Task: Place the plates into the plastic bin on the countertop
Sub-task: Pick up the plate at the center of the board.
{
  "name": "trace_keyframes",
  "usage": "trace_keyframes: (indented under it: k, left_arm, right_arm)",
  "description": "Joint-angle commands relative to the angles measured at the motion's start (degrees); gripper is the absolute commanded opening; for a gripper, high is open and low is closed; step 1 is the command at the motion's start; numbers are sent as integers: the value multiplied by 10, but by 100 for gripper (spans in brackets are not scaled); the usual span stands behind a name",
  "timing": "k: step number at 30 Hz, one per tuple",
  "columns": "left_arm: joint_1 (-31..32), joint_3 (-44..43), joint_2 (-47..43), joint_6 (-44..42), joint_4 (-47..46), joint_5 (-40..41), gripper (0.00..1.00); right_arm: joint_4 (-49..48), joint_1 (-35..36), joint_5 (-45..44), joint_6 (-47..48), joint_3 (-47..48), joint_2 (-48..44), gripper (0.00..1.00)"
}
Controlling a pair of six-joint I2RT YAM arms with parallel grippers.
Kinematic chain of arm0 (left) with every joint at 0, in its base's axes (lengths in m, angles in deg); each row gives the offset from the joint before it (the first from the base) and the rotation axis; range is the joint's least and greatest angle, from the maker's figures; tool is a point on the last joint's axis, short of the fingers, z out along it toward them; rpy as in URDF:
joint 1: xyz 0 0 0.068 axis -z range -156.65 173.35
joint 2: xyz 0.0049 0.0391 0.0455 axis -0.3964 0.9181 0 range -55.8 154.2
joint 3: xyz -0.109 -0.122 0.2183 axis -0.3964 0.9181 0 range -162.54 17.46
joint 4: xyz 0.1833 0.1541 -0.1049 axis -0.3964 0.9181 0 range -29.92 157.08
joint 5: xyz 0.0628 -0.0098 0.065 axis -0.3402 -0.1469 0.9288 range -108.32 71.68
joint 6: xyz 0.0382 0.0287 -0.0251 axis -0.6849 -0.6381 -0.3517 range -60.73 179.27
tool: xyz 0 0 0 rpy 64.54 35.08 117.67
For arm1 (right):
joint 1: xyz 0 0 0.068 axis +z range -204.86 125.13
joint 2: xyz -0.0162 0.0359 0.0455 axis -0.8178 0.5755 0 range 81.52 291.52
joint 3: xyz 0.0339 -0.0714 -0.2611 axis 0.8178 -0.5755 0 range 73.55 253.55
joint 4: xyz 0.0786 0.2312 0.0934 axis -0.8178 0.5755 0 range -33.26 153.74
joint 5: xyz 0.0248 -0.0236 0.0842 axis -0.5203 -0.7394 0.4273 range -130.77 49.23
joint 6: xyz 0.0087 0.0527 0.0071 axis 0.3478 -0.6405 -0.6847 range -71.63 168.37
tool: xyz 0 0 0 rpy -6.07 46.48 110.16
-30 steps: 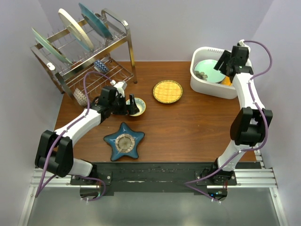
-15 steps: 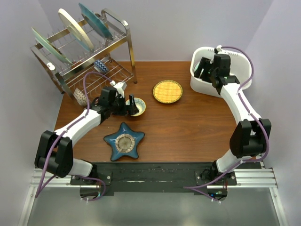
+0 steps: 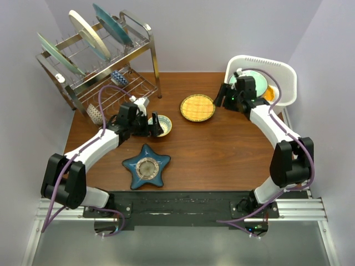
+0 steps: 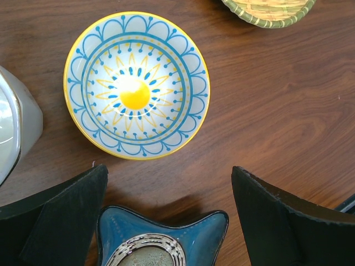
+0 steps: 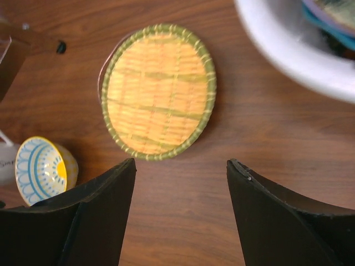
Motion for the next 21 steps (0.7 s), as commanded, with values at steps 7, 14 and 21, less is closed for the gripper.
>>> trace_keyframes:
  k: [7, 14, 21]
  left_arm:
    - [-1, -3, 4, -7, -10, -2, 98]
    - [-1, -2, 5, -6, -9, 3, 98]
    - [-2, -7, -4, -9, 13, 33, 98]
  right_arm:
    - [-11, 125, 27, 10, -31, 24, 68]
    - [9, 208, 74, 23, -33, 60, 67]
    - [29, 265, 107, 31, -26, 85, 67]
